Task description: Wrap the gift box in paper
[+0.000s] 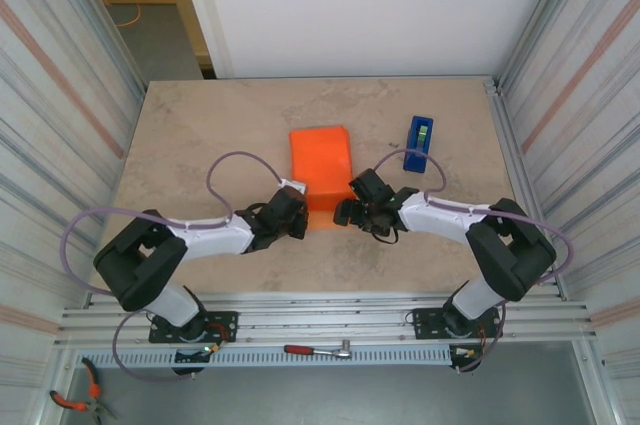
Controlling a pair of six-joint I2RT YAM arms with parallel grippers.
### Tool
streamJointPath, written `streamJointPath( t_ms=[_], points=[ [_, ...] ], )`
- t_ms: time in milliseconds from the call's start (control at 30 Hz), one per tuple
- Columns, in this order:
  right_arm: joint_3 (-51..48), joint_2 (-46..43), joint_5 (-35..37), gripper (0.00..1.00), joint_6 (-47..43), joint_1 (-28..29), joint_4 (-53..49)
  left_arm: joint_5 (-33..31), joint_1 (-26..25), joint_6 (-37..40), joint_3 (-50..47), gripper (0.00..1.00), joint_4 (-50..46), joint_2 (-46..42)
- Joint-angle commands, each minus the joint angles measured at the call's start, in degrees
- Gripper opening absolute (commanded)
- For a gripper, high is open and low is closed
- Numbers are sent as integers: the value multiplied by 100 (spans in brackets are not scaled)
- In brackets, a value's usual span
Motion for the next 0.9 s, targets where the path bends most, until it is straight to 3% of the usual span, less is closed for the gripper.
streamJointPath(
  t_ms=[0, 333, 433, 500, 800, 867],
  points=[
    [198, 143, -59, 82, -200, -103, -39, -145, -26, -122, -117, 32, -170, -376],
    [381, 431, -189, 61, -340, -225, -38, -350, 87, -249, -164, 59, -271, -1316],
    [434, 526, -200, 54, -347, -225, -46, -333, 214, -294, -172, 76, -210, -1584],
    [462, 580, -180, 50, -350, -222, -55, -337, 312, -288, -164, 98, -154, -1754],
    [567, 692, -92, 12, -435, -308, -162, -411, 703, -152, -102, 99, 214, -2014],
    [596, 692, -69, 10, -460, -344, -210, -560, 703, 139, -131, 99, 428, -2049]
  ],
)
